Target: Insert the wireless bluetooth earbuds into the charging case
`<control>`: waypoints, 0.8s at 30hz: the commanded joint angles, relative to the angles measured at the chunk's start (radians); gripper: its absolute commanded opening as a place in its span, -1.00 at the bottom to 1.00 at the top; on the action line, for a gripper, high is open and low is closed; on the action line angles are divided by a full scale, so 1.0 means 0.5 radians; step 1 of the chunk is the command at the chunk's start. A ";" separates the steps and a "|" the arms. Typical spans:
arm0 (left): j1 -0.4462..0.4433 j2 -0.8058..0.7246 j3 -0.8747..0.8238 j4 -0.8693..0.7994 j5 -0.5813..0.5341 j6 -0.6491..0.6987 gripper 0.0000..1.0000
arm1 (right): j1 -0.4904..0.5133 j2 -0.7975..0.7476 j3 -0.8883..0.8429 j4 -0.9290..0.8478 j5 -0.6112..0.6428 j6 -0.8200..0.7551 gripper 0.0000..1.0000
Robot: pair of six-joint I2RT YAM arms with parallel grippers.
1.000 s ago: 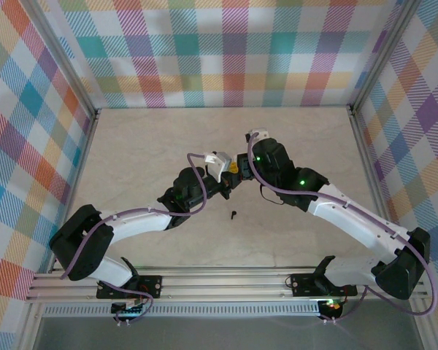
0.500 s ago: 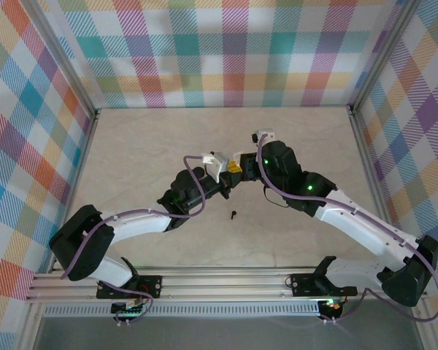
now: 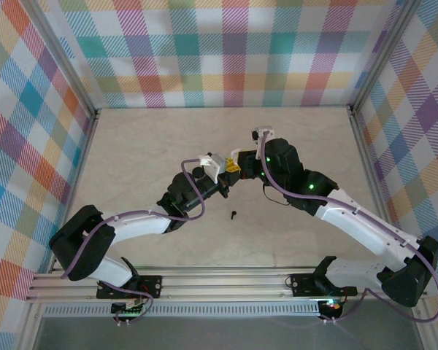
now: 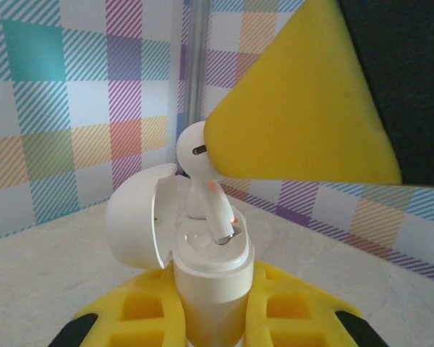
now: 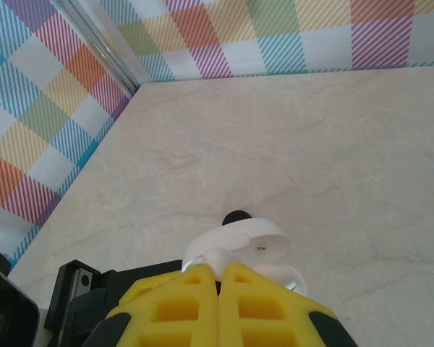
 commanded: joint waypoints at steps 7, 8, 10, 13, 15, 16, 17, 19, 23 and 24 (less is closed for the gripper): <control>-0.054 -0.007 0.047 0.202 -0.019 0.079 -1.00 | 0.002 0.003 -0.093 0.182 -0.108 -0.086 -1.00; -0.052 -0.007 0.047 0.202 -0.022 0.081 -1.00 | 0.002 0.002 -0.103 0.206 -0.113 -0.098 -1.00; -0.051 -0.013 0.049 0.199 -0.026 0.076 -1.00 | 0.005 0.009 -0.112 0.223 -0.110 -0.140 -1.00; -0.052 -0.021 0.059 0.178 -0.032 0.081 -1.00 | 0.005 0.023 -0.114 0.215 -0.102 -0.193 -1.00; -0.052 -0.027 0.070 0.153 -0.049 0.074 -1.00 | 0.004 0.024 -0.120 0.213 -0.119 -0.211 -1.00; -0.053 -0.030 0.076 0.139 -0.059 0.070 -1.00 | 0.005 0.021 -0.131 0.214 -0.131 -0.215 -1.00; -0.051 -0.032 0.080 0.133 -0.065 0.068 -1.00 | 0.005 0.021 -0.140 0.214 -0.144 -0.216 -1.00; -0.052 -0.033 0.091 0.120 -0.078 0.061 -1.00 | 0.005 0.017 -0.166 0.219 -0.181 -0.215 -1.00; -0.051 -0.046 0.105 0.106 -0.093 0.054 -1.00 | 0.005 0.014 -0.214 0.231 -0.248 -0.216 -1.00; -0.054 -0.050 0.108 0.104 -0.099 0.052 -1.00 | 0.005 0.010 -0.234 0.239 -0.255 -0.215 -1.00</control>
